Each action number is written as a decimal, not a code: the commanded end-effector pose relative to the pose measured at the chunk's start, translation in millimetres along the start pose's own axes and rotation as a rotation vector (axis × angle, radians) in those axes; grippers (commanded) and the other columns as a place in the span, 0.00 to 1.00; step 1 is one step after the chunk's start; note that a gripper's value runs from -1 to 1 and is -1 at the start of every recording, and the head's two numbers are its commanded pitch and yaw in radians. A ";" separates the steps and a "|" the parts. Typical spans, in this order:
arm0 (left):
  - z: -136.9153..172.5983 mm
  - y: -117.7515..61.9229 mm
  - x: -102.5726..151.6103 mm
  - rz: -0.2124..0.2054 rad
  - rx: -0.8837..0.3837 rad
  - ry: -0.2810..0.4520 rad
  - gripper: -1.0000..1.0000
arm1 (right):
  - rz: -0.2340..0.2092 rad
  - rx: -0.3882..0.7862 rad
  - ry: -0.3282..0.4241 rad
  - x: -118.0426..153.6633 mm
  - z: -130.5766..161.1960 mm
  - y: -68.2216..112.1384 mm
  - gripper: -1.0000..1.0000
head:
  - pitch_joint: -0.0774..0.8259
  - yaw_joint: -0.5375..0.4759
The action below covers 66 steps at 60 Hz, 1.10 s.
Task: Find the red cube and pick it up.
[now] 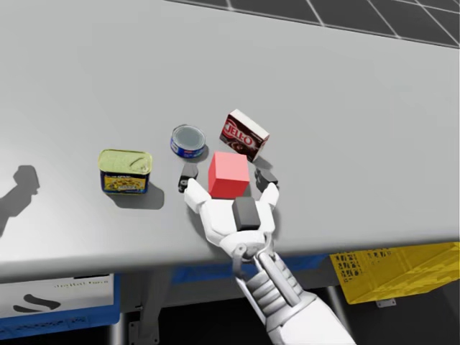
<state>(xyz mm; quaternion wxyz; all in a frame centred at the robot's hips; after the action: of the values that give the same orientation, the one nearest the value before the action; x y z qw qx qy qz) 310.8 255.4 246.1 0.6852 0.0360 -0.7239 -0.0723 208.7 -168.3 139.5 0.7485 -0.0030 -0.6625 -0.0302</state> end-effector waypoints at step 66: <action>-0.9 -2.2 -1.9 -0.009 -0.009 0.001 0.00 | -0.043 0.007 0.061 14.3 -1.5 17.6 1.00 | 0.53 0.16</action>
<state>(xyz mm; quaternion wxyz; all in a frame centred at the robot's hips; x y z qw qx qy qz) 311.4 254.7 245.1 0.6852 0.0364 -0.7234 -0.0767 217.6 -166.2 134.5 0.7725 -0.0112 -0.6343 -0.0281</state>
